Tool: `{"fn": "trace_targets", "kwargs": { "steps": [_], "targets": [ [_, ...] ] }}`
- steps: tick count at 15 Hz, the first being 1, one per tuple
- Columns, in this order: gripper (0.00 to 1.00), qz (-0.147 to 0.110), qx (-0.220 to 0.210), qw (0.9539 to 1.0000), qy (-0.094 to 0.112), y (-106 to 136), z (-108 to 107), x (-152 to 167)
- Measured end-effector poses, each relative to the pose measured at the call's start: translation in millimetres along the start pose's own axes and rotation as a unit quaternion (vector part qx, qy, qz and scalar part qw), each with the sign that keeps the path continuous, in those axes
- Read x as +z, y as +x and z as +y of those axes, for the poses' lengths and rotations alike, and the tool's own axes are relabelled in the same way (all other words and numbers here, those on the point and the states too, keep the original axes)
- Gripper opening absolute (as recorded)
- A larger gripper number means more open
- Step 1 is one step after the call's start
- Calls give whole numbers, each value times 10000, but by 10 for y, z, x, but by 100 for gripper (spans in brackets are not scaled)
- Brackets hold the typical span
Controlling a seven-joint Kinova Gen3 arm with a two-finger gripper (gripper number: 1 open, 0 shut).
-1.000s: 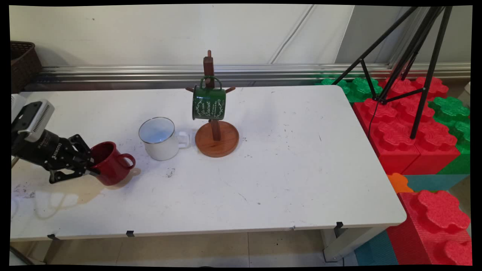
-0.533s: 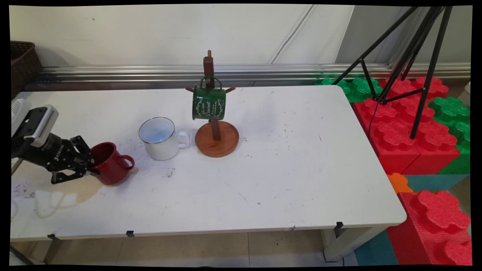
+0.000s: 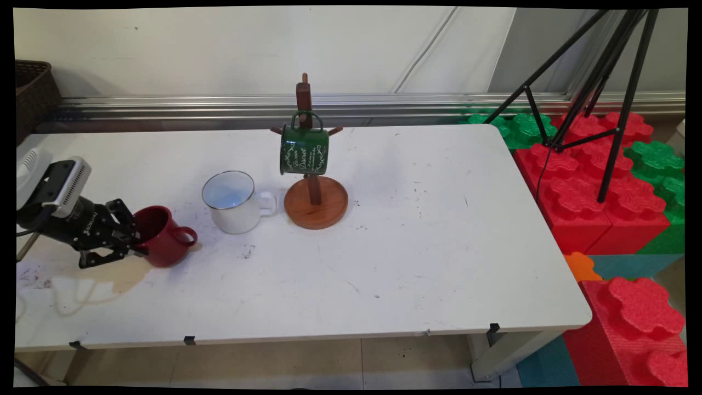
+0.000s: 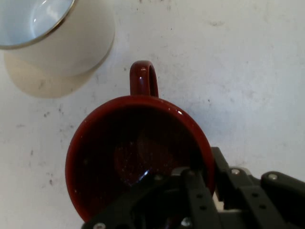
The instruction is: Place the picked object on the table
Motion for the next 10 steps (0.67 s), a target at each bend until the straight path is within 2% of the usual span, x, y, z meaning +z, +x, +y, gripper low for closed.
{"fn": "trace_targets", "kwargs": {
  "steps": [1, 2, 10],
  "targets": [
    [0, 1, -1, 10000, -6, -1, 0, 12],
    [100, 9, -1, 10000, -10, 2, 0, 21],
    [100, 77, -82, 9999, -4, 38, -49, 47]
  ]
}}
